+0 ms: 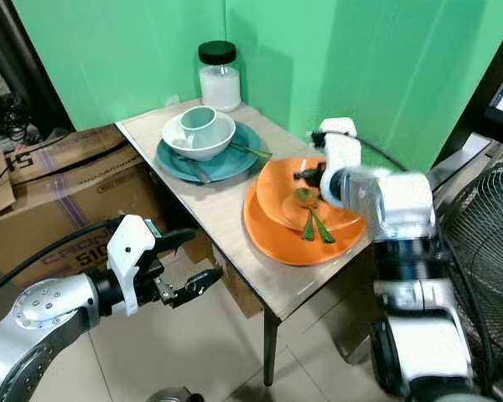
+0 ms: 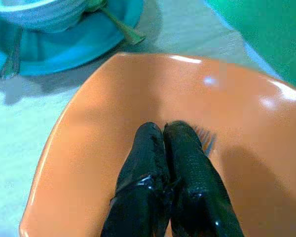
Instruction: Setting the table
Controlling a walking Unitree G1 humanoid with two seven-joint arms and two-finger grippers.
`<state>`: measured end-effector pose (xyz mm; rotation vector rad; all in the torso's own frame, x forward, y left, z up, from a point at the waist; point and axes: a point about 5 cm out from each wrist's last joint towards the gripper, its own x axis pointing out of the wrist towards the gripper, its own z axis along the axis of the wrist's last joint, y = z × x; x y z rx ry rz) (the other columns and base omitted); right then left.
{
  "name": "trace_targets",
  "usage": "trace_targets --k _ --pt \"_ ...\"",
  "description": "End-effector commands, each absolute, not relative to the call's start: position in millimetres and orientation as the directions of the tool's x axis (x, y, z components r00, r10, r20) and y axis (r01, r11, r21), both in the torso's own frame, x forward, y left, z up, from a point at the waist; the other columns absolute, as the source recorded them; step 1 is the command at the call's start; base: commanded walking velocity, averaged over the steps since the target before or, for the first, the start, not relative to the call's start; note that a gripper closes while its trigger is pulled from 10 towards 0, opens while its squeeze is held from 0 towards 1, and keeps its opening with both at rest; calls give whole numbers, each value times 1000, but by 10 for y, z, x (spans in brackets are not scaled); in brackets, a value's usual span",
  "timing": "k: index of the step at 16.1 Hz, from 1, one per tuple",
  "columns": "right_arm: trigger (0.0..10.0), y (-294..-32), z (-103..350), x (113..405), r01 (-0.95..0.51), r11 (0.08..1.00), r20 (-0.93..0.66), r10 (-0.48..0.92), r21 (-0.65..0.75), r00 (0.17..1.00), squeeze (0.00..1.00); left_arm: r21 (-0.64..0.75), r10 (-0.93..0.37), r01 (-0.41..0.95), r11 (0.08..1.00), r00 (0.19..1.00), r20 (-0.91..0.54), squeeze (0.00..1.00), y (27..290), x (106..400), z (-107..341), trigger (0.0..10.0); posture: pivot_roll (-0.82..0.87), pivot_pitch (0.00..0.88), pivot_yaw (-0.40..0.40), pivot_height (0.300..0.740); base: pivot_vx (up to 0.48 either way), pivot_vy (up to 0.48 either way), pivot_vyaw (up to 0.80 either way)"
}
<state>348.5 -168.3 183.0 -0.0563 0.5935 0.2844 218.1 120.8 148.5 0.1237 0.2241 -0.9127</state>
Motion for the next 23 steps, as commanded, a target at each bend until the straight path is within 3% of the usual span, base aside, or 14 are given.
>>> trace_targets --k 1,2,3,10,11,12,17,18,19,21,22,23 --pt "9765 -1642 1860 3483 -318 948 -536 259 -20 804 0 35 -769 797 603 592 -242 0 1200 2200 1507 10000 85 0 49 740 0 0 0" --pt "10000 -1633 1831 3484 -322 946 -543 258 -25 799 0 37 -770 799 600 590 -244 0 1196 2203 1505 10000 84 0 49 740 0 0 0" --pt "10000 -1640 1762 3488 -312 950 -577 239 -30 781 1000 40 -771 801 597 588 -245 0 1191 2207 1504 10000 83 0 49 740 0 0 0" --pt "10000 -1720 1705 3517 -279 957 -691 151 -77 707 1000 41 -771 802 597 587 -248 0 1192 2194 1499 10000 90 0 41 740 0 0 0" --pt "10000 -1728 1697 3523 -265 962 -702 141 -71 698 243 41 -771 802 596 586 -248 0 1191 2193 1497 10000 90 0 40 740 0 0 0" --pt "10000 -1736 1686 3525 -255 965 -712 140 -57 688 0 41 -771 801 597 587 -248 0 1193 2194 1495 10000 89 0 40 740 0 0 0" --pt "9765 -1707 1593 3502 -252 968 -760 171 9 627 0 39 -774 804 593 582 -250 0 1189 2190 1487 10000 89 0 40 740 0 0 0" --pt "6431 -1722 1579 3509 -238 971 -761 160 8 629 0 40 -773 804 594 583 -250 0 1192 2193 1487 10000 90 0 39 740 0 0 0" --pt "5451 -1733 1574 3511 -232 973 -762 156 8 629 0 40 -773 804 594 583 -251 0 1192 2191 1487 10000 91 0 39 740 0 0 0" --pt "1765 -1746 1562 3509 -230 973 -765 152 5 626 0 39 -773 805 592 582 -252 0 1191 2185 1485 10000 90 0 39 740 0 0 0" --pt "471 -1748 1562 3510 -229 973 -765 150 4 626 0 38 -774 805 592 581 -252 0 1190 2183 1485 10000 90 0 39 740 0 0 0" --pt "0 -1749 1567 3514 -228 974 -763 149 2 630 0 38 -774 806 591 580 -252 0 1191 2183 1484 10000 91 0 39 740 0 0 0"
